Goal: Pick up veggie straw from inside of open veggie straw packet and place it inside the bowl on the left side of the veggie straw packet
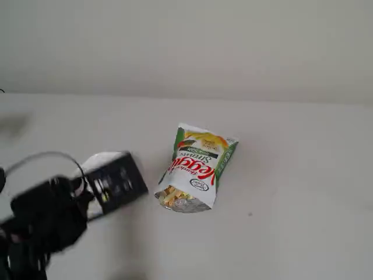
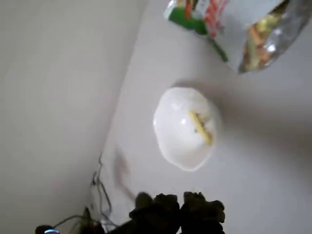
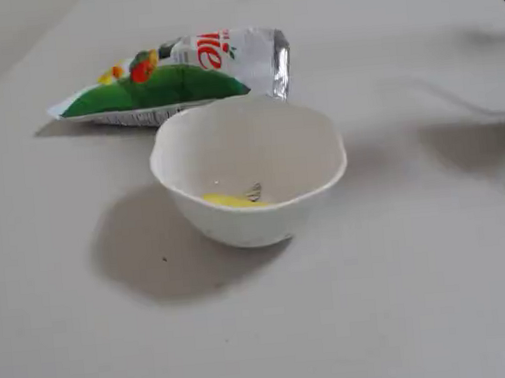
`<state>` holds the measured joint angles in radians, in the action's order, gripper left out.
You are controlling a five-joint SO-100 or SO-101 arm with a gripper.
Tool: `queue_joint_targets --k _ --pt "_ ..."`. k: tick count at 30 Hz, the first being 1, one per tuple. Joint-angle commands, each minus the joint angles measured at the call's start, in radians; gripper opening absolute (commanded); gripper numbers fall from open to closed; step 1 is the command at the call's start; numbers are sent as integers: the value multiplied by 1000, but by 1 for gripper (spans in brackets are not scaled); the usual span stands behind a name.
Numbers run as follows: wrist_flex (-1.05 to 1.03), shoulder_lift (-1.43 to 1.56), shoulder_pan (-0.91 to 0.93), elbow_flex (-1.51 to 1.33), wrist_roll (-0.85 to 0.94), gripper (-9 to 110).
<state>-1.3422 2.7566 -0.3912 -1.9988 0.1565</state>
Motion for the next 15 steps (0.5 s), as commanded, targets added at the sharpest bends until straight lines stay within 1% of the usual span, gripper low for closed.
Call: queue_joint_targets --k 1,4,8,12,15 --pt "9 210 107 -244 20 0" --pt "54 344 176 -462 35 1" --pt "40 545 175 -716 98 3" --pt "43 569 183 -876 117 1" --pt "74 569 181 -965 91 0"
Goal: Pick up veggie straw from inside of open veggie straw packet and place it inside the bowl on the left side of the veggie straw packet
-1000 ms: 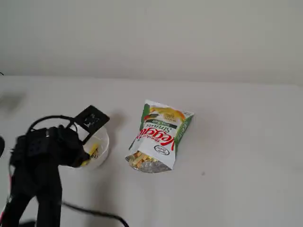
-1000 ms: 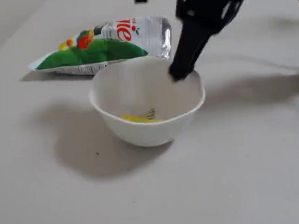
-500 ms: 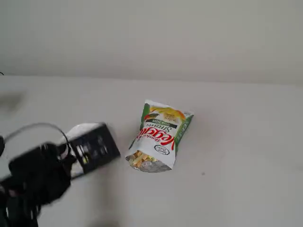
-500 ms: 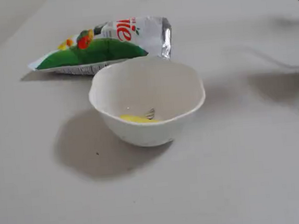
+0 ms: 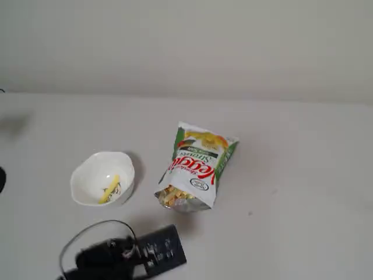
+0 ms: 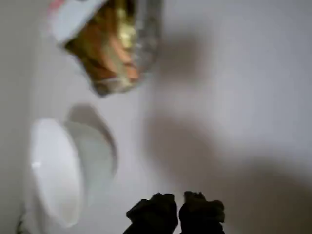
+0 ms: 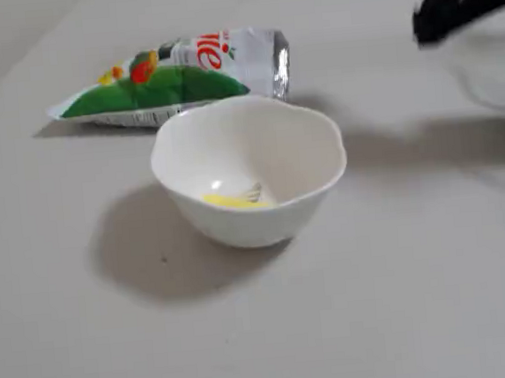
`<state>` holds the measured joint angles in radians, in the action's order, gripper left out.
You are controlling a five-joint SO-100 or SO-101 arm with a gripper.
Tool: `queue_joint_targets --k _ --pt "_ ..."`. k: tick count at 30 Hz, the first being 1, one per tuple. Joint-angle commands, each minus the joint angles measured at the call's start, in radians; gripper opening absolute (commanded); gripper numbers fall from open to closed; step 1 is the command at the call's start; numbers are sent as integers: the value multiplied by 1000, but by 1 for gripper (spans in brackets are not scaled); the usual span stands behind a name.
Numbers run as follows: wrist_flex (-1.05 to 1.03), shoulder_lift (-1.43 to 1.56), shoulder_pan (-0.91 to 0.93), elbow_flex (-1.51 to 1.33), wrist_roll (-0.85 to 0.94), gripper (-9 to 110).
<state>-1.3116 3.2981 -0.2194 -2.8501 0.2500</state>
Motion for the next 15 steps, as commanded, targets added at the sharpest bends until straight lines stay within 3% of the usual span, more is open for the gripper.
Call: queue_joint_targets --k 1,15 --pt "61 28 6 -144 -12 0" --pt "74 28 -21 -153 -66 0"
